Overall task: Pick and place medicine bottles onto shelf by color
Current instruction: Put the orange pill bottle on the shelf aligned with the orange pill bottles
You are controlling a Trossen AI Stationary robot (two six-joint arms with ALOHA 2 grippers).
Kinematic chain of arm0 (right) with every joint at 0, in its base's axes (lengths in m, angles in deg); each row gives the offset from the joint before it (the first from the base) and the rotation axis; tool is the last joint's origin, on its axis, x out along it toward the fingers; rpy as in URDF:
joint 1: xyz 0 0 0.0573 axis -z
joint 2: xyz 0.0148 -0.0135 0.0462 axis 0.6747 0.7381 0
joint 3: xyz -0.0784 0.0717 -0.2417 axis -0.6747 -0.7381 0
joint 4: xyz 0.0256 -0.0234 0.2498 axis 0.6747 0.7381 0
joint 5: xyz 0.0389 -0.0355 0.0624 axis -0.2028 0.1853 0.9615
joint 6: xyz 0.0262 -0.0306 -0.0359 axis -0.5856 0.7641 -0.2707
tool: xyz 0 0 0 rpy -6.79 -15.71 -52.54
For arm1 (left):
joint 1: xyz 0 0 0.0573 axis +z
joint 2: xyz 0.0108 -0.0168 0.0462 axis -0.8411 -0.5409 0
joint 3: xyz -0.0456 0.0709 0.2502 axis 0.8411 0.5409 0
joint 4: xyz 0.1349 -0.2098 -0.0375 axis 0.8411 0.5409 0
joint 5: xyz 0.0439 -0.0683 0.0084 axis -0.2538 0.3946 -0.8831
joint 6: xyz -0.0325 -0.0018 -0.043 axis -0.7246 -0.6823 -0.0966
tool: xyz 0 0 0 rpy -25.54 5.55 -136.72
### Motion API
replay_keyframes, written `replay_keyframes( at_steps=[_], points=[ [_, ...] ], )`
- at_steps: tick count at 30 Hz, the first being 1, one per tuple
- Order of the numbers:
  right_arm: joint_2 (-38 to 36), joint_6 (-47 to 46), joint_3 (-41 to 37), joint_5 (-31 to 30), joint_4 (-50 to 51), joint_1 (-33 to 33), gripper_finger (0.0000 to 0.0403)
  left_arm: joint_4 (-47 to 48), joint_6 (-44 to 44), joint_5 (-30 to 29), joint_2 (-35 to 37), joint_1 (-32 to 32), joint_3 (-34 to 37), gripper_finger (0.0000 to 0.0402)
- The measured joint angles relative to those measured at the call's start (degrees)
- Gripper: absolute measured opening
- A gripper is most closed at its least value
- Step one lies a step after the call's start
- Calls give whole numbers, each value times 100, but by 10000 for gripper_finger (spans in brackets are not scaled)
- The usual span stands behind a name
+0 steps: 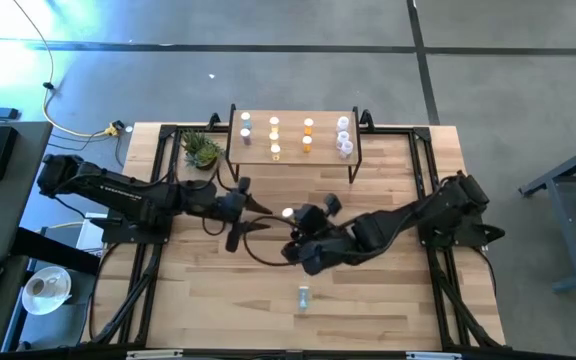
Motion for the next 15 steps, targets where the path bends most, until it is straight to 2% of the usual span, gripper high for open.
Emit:
replay_keyframes(
  at_steps=[4,8,12,15],
  points=[
    [-13,1159,0,601,-894,187,103,-347,-2,313,0,-113,0,163],
    [-15,2117,0,1261,-1810,331,103,-467,-41,362,0,-208,0,163],
    [-15,2588,0,1797,-2230,411,103,-618,-67,360,0,-219,0,163],
    [-17,2642,0,1946,-2255,449,103,-700,-188,389,0,-219,0,163]
  ],
)
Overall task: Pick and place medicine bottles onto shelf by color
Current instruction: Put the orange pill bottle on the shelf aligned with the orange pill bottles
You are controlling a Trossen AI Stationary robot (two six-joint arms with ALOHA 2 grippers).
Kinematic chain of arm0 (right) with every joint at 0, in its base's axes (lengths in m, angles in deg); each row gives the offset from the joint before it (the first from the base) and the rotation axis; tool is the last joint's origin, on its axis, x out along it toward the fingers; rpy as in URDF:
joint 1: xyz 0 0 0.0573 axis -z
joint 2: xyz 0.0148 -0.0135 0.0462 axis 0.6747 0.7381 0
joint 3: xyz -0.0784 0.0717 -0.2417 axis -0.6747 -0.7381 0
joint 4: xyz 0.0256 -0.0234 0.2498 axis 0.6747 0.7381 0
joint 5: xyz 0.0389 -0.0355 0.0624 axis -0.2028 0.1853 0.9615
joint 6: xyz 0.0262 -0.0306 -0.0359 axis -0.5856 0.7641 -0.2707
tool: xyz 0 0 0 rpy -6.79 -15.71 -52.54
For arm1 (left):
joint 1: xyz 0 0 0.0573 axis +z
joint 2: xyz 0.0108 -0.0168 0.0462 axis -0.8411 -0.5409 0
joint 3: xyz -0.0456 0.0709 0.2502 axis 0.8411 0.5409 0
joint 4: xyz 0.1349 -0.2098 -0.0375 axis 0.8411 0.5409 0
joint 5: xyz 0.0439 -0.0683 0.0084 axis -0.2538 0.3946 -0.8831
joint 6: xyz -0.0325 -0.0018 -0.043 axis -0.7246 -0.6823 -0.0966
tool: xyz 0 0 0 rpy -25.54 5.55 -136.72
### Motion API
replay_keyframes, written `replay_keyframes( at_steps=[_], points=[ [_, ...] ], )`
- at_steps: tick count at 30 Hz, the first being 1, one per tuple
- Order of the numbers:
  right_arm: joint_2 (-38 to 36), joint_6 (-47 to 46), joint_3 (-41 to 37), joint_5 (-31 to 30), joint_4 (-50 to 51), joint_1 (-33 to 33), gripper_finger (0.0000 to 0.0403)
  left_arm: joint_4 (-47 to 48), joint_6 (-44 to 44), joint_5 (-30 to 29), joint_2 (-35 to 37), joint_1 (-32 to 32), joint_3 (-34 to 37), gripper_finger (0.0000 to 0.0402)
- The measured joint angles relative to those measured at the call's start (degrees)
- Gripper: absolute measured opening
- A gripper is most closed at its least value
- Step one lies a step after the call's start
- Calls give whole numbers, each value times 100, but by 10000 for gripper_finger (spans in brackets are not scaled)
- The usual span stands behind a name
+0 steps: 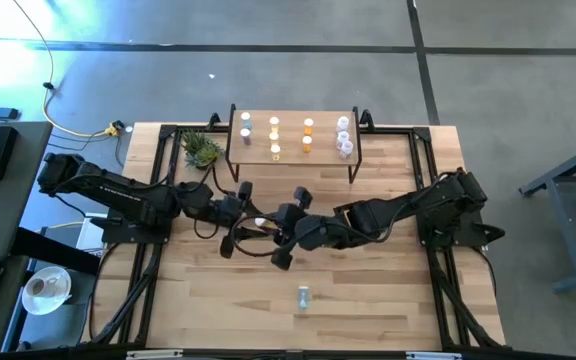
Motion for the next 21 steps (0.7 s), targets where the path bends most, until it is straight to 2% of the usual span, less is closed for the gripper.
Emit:
replay_keyframes(
  at_steps=[5,21],
  points=[
    [0,107,0,10,5,-2,103,-220,-26,160,2,-7,0,163],
    [0,338,0,-27,-323,35,103,-557,-11,72,-2,-144,0,163]
  ],
)
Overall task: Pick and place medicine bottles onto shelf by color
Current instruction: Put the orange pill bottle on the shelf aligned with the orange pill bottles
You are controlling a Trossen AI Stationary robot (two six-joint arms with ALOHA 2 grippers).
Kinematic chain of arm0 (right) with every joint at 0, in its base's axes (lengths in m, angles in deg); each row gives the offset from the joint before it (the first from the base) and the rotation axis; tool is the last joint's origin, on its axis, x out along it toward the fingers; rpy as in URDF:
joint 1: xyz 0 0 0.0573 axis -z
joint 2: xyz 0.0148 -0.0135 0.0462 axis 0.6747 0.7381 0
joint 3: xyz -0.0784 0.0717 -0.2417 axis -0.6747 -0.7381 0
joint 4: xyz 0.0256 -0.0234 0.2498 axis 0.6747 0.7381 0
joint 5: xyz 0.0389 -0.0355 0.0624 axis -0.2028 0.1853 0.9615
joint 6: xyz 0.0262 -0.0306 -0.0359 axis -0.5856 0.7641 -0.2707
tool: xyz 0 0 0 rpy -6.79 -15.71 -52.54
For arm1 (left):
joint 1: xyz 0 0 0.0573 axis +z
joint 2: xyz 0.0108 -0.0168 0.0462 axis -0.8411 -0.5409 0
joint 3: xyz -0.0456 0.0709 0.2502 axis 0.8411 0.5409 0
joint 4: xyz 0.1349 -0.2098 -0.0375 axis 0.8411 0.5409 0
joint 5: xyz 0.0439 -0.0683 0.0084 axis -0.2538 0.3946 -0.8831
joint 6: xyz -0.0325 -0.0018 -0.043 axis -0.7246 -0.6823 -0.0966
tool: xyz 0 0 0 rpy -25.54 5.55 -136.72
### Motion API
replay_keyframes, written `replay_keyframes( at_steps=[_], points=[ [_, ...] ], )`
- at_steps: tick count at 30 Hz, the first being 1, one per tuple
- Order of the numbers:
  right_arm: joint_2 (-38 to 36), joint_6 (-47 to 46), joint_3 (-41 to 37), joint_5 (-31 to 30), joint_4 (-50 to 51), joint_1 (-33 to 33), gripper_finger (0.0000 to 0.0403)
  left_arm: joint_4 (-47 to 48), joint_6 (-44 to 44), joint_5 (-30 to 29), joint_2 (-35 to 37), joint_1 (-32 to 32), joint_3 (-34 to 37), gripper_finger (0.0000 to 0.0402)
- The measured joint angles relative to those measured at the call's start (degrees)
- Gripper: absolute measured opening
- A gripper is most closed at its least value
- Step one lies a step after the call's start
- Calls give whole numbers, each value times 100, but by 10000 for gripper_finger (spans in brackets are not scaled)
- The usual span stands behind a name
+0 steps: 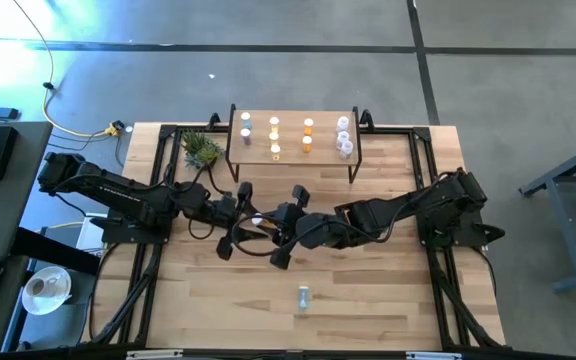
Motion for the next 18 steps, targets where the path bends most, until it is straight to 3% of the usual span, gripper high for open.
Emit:
replay_keyframes(
  at_steps=[6,18],
  points=[
    [0,-68,0,0,-17,0,103,-86,98,-58,0,4,0,152],
    [0,-62,0,4,16,0,103,-87,152,-56,0,87,0,84]
  ],
)
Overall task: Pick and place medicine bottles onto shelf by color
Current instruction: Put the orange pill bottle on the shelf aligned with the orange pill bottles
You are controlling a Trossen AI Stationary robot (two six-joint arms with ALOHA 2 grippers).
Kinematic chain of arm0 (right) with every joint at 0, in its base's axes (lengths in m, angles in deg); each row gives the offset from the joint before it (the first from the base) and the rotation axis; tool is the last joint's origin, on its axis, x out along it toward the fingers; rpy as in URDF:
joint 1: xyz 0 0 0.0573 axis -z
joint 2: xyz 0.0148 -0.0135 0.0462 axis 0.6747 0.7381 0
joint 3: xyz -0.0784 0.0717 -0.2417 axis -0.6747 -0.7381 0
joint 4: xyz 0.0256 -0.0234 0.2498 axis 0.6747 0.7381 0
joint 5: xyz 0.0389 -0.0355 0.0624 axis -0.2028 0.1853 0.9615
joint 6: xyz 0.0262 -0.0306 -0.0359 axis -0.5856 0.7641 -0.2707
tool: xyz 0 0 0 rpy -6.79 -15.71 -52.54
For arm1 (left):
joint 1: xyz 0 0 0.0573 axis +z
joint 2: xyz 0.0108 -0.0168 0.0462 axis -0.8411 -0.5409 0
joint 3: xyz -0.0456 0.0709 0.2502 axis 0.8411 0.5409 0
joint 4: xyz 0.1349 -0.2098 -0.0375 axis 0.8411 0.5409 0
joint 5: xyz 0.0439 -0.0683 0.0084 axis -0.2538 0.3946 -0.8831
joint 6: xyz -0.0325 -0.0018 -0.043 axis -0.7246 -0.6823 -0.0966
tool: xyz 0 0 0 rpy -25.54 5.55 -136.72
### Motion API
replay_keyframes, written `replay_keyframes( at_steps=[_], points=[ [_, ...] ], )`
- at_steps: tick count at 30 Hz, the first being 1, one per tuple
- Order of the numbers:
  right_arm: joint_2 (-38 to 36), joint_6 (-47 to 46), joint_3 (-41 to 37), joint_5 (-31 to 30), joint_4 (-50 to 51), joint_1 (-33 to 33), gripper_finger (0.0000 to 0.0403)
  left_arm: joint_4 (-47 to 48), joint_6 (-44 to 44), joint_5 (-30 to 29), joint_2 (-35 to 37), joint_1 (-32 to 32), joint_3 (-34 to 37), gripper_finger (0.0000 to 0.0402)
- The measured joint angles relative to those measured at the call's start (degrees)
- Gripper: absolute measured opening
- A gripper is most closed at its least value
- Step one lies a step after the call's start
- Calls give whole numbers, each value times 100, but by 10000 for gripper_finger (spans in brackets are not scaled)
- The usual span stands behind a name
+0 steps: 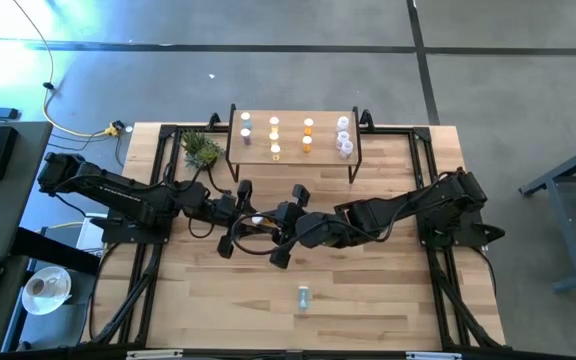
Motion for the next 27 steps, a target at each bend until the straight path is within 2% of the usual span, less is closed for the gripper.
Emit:
replay_keyframes(
  at_steps=[9,15,21,27],
  points=[
    [0,-41,0,227,218,18,109,191,5,-2,-4,0,0,87],
    [0,-343,0,363,797,90,155,422,108,-92,-7,154,0,87],
    [-88,-311,-7,566,1685,202,197,1070,229,-149,-4,612,0,87],
    [-138,149,-7,555,2103,454,201,2096,1102,-131,-2,882,-2,87]
  ],
)
